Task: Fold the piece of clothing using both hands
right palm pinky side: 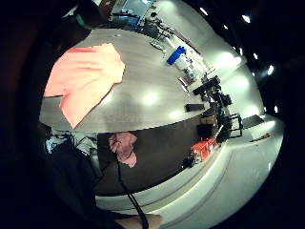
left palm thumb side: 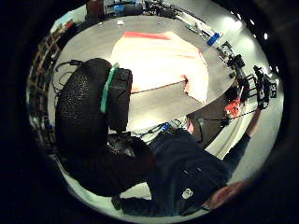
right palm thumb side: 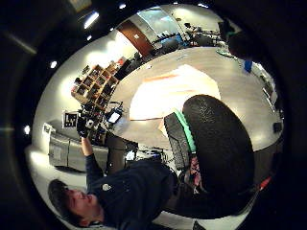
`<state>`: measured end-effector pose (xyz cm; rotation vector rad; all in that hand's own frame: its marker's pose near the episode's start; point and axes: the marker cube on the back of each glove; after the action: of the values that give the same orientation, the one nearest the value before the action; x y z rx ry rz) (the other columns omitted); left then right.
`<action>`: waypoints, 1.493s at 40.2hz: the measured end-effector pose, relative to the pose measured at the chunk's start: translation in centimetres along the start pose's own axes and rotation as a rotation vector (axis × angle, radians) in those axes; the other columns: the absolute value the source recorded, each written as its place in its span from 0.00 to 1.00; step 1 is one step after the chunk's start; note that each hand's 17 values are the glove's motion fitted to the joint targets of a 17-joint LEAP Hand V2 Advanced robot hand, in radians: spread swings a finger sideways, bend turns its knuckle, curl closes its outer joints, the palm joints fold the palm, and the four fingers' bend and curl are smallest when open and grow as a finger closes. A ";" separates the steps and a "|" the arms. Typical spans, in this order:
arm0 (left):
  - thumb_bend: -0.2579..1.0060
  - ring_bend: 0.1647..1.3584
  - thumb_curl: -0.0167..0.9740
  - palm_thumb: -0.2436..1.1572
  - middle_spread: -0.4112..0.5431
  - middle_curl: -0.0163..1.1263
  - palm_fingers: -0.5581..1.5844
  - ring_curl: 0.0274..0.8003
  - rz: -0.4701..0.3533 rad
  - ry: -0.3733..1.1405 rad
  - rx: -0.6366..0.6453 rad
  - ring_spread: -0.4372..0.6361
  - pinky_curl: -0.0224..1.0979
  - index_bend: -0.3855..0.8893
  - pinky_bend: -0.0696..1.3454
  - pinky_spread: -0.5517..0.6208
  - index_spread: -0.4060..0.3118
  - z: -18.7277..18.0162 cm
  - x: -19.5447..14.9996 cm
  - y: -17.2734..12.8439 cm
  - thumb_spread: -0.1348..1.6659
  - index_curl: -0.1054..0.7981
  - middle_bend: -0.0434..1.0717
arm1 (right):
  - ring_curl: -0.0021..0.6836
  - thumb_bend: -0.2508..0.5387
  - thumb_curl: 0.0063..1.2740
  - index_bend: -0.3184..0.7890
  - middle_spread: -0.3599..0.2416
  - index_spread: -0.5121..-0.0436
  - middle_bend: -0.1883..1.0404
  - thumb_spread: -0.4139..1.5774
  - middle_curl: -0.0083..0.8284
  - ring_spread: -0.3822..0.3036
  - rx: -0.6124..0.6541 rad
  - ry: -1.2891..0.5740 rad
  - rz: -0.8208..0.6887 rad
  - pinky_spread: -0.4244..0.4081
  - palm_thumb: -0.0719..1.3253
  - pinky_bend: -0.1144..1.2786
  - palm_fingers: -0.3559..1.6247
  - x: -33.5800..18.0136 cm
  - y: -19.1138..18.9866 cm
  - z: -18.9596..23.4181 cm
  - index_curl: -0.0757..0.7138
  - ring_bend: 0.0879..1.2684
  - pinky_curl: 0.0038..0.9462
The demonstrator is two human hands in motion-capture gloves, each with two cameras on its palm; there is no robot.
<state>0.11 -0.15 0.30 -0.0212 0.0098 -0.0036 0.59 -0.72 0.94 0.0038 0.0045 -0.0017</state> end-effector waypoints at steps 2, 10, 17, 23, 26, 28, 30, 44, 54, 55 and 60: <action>0.30 0.24 0.06 0.31 0.46 0.08 0.49 0.10 0.000 0.004 -0.021 0.51 0.09 0.45 0.27 0.57 0.49 -0.2 0.1 0.2 0.37 0.20 0.21 | 0.15 0.58 0.04 0.54 0.49 0.81 0.36 0.47 0.12 0.54 -0.001 0.005 -0.001 0.59 0.27 0.29 0.52 0.0 -0.2 0.1 0.24 0.21 0.09; 0.31 0.34 0.11 0.33 0.53 0.15 0.41 0.25 0.006 0.045 -0.087 0.59 0.20 0.36 0.33 0.62 0.55 -1.9 0.8 1.0 0.61 0.24 0.17 | 0.30 0.61 0.08 0.50 0.47 0.67 0.35 0.69 0.23 0.53 -0.019 0.005 -0.024 0.64 0.31 0.28 0.50 -2.0 0.0 -1.3 0.39 0.21 0.19; 0.29 0.40 0.15 0.33 0.59 0.17 0.38 0.29 0.032 0.084 -0.113 0.63 0.24 0.38 0.37 0.64 0.59 -1.7 1.1 1.1 0.71 0.26 0.19 | 0.33 0.58 0.10 0.47 0.50 0.62 0.33 0.78 0.28 0.53 -0.047 -0.007 -0.035 0.65 0.31 0.26 0.51 -3.8 -0.2 -1.8 0.44 0.19 0.23; 0.28 0.40 0.18 0.34 0.61 0.18 0.38 0.29 0.043 0.127 -0.188 0.65 0.26 0.44 0.37 0.65 0.60 -0.8 1.2 1.2 0.74 0.30 0.19 | 0.36 0.55 0.12 0.45 0.52 0.61 0.32 0.82 0.32 0.54 -0.095 0.006 -0.062 0.66 0.32 0.25 0.51 -5.5 -0.7 -2.3 0.47 0.18 0.25; 0.27 0.39 0.20 0.34 0.61 0.19 0.37 0.29 0.049 0.131 -0.205 0.67 0.27 0.44 0.37 0.66 0.60 -0.5 1.2 1.0 0.75 0.32 0.19 | 0.37 0.54 0.13 0.44 0.52 0.60 0.31 0.84 0.34 0.54 -0.094 0.003 -0.077 0.66 0.32 0.24 0.51 -6.3 -1.1 -2.5 0.48 0.17 0.26; 0.26 0.39 0.21 0.35 0.62 0.20 0.37 0.30 0.059 0.136 -0.212 0.68 0.27 0.43 0.37 0.67 0.61 -0.1 1.3 0.8 0.75 0.34 0.19 | 0.38 0.53 0.13 0.44 0.52 0.60 0.30 0.84 0.34 0.54 -0.089 -0.007 -0.090 0.66 0.32 0.25 0.51 -6.9 -1.3 -2.5 0.49 0.17 0.27; 0.25 0.39 0.22 0.35 0.63 0.20 0.36 0.30 0.073 0.142 -0.228 0.69 0.28 0.44 0.37 0.67 0.61 0.4 1.4 0.4 0.74 0.35 0.18 | 0.39 0.52 0.14 0.44 0.51 0.60 0.30 0.85 0.35 0.54 -0.087 -0.025 -0.102 0.66 0.32 0.25 0.51 -7.5 -1.6 -2.6 0.50 0.17 0.28; 0.22 0.34 0.28 0.42 0.61 0.25 0.37 0.28 0.108 0.172 -0.350 0.73 0.29 0.42 0.33 0.70 0.61 3.2 2.4 -2.2 0.72 0.41 0.26 | 0.43 0.44 0.16 0.44 0.49 0.59 0.29 0.87 0.38 0.54 -0.098 -0.040 -0.126 0.66 0.32 0.25 0.50 -8.6 -2.7 -2.2 0.52 0.16 0.32; 0.20 0.31 0.31 0.45 0.52 0.31 0.42 0.28 0.144 0.196 -0.444 0.70 0.29 0.40 0.31 0.71 0.59 6.4 4.2 -4.0 0.71 0.42 0.35 | 0.46 0.39 0.17 0.44 0.45 0.58 0.29 0.87 0.39 0.54 -0.133 -0.020 -0.097 0.66 0.33 0.25 0.50 -7.8 -3.1 -1.8 0.53 0.16 0.34; 0.19 0.31 0.32 0.45 0.51 0.31 0.43 0.27 0.150 0.193 -0.456 0.69 0.29 0.40 0.31 0.70 0.59 6.9 4.3 -4.1 0.70 0.42 0.36 | 0.46 0.39 0.17 0.43 0.44 0.57 0.29 0.87 0.39 0.54 -0.135 -0.021 -0.095 0.66 0.33 0.25 0.49 -7.8 -3.0 -1.8 0.53 0.16 0.34; 0.19 0.29 0.32 0.45 0.48 0.35 0.44 0.29 0.181 0.208 -0.509 0.64 0.30 0.42 0.31 0.70 0.59 9.7 5.3 -4.3 0.70 0.43 0.38 | 0.47 0.37 0.18 0.44 0.42 0.57 0.29 0.87 0.39 0.54 -0.144 -0.018 -0.084 0.66 0.33 0.25 0.49 -7.2 -2.6 -1.5 0.54 0.16 0.34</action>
<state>5.53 -4.28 9.99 -0.5288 0.2203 0.1779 -6.60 -3.34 -0.57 -0.1408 -0.0133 -0.0857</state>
